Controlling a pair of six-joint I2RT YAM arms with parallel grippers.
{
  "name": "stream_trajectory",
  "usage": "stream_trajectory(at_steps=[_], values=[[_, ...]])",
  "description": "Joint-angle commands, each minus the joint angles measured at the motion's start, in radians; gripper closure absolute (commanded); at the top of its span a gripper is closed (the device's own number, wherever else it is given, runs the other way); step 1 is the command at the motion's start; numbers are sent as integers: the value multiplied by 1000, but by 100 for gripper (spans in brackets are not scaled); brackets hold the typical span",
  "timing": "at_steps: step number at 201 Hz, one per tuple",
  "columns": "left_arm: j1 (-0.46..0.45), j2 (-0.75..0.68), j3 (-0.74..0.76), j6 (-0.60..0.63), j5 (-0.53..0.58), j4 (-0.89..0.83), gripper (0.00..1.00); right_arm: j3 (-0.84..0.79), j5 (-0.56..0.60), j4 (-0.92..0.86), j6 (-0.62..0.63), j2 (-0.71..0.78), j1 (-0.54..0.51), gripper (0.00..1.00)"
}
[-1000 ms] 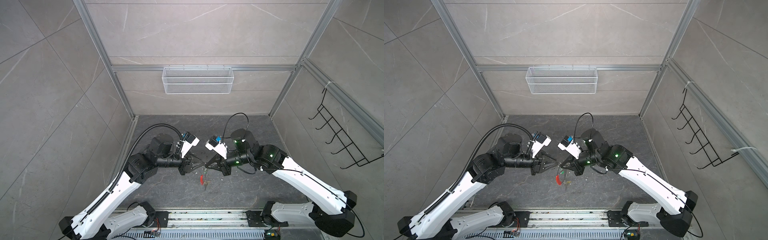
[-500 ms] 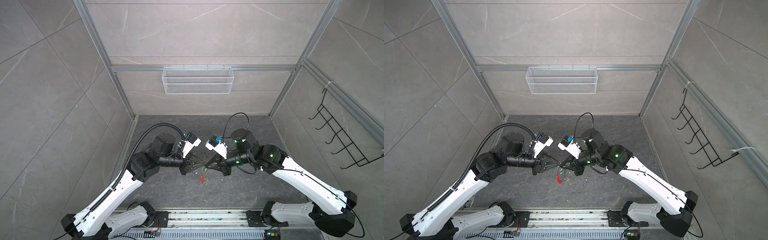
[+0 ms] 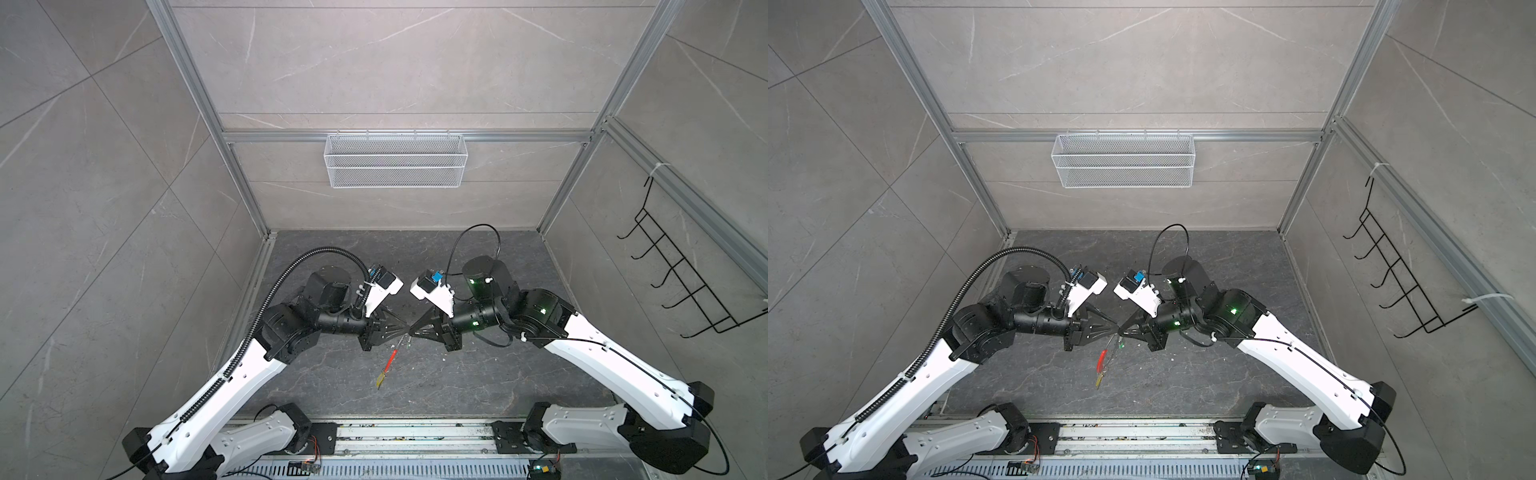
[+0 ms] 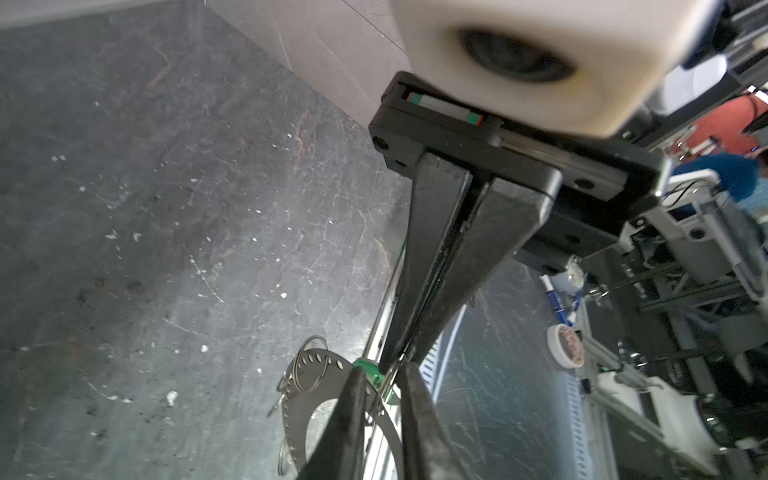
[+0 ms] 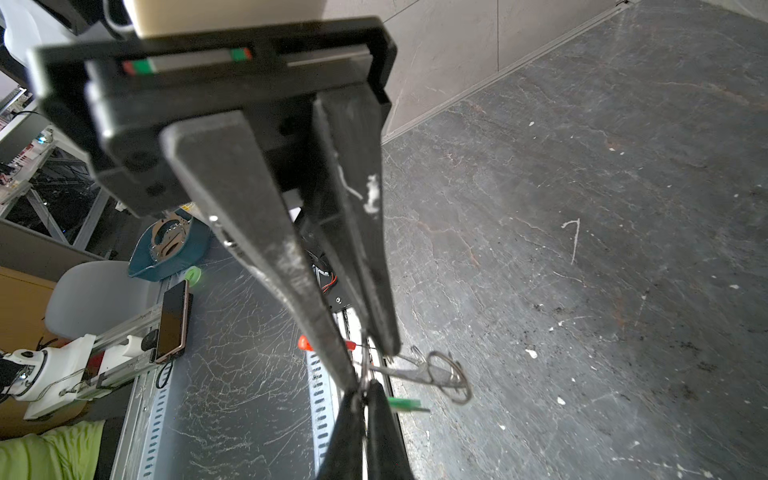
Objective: Remove the keys from the keyring
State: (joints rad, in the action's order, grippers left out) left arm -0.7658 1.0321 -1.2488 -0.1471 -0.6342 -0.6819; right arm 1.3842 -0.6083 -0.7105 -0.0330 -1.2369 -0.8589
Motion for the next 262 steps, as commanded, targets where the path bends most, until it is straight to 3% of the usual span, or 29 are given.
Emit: stream_trajectory(at_steps=[1,37,58,87,114,132,168,206,219,225,262], values=[[-1,-5,-40,28,-42,-5,90,35,-14,37,2,7,-3,100],[-2,-7,-44,28,-44,-1,93,42,-8,35,-2,-3,-2,100],[-2,-6,-44,29,-50,8,100,49,-10,43,-14,-11,-3,100],[-3,-40,-10,26,-35,66,100,53,-2,58,-25,-9,-3,100],[-4,-111,55,14,-16,168,100,16,29,111,-27,36,-3,71],[-2,-144,92,9,-15,227,100,-25,38,160,-28,74,-3,58],[-1,-205,158,-16,-1,344,100,-122,105,252,-36,141,-3,54],[-3,-232,203,-49,24,436,100,-144,79,261,-17,145,-35,47],[-2,-232,208,-57,31,450,100,-146,83,256,-3,145,-57,44],[-2,-232,210,-58,31,453,100,-148,89,254,3,145,-69,38],[-2,-237,220,-76,32,486,100,-129,172,236,23,115,-125,38]])
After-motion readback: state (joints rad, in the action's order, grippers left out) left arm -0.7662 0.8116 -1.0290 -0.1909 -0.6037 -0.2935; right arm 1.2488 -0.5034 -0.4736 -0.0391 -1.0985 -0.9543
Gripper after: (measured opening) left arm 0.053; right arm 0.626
